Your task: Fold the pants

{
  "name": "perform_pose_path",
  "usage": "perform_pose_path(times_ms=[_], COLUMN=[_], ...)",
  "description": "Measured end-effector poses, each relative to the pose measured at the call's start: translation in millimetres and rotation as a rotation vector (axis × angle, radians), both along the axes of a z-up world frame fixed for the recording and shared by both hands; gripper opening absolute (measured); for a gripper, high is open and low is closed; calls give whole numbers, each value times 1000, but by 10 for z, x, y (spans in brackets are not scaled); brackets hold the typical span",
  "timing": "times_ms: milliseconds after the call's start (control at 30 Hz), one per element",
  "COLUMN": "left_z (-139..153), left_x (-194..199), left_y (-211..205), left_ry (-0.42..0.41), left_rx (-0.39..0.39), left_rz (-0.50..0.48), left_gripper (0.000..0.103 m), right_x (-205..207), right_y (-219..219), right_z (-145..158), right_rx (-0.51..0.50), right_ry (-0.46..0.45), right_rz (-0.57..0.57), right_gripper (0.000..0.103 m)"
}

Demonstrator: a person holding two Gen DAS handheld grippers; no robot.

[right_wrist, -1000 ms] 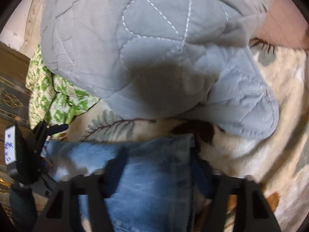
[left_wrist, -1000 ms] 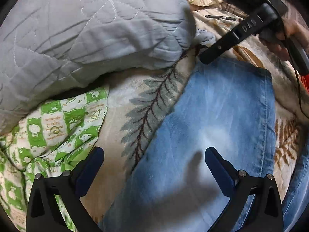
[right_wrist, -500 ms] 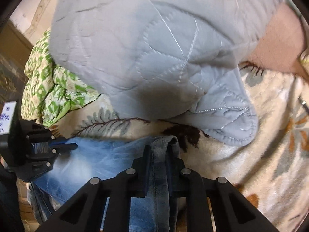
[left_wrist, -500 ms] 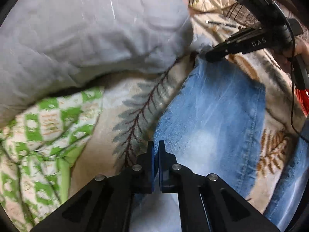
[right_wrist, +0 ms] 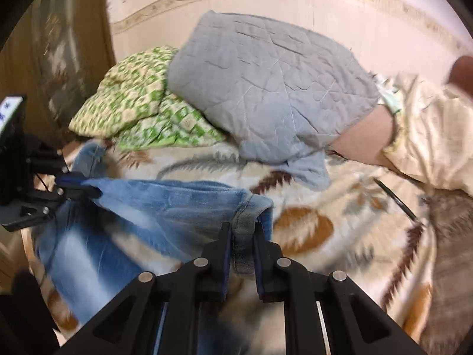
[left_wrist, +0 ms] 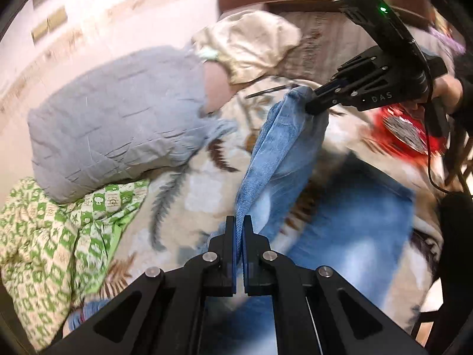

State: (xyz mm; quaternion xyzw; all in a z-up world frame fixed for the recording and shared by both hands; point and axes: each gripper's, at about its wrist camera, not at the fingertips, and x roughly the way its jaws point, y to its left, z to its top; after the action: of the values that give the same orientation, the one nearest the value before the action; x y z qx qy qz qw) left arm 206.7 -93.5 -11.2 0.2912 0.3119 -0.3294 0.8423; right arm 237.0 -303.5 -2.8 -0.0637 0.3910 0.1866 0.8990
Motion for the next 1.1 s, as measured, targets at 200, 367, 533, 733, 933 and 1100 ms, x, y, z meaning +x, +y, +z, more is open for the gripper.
perform_pose_path(times_ms=[200,367,533,733,933,1100], left_z=[-415,-901,-1265,-1303,-907,-431], left_x=[-963,-1153,-1050,-1046,-1213,-1174], left_y=[0,-40,-18,-60,195,735], left_ry=[-4,65,134,124,107,79], left_rx=[12,37,47,42,-114,-192], left_rz=[-46,-8,46,77,137,242], left_gripper=[2,2,2,3,97,97], right_x=[-1087,-1413,-1470,-1457,-1594,-1746], right_y=[-167,-238,-234,-255,-222,-101], right_z=[-219,-643,-982,-1141,-880,-467], right_rx=[1,28,57,60,-8,-38], right_ry=[18,178,327,369,298,157], right_rz=[-9,-44,-90,-165,-217,-193], right_gripper=[14,12,12,15,90,90])
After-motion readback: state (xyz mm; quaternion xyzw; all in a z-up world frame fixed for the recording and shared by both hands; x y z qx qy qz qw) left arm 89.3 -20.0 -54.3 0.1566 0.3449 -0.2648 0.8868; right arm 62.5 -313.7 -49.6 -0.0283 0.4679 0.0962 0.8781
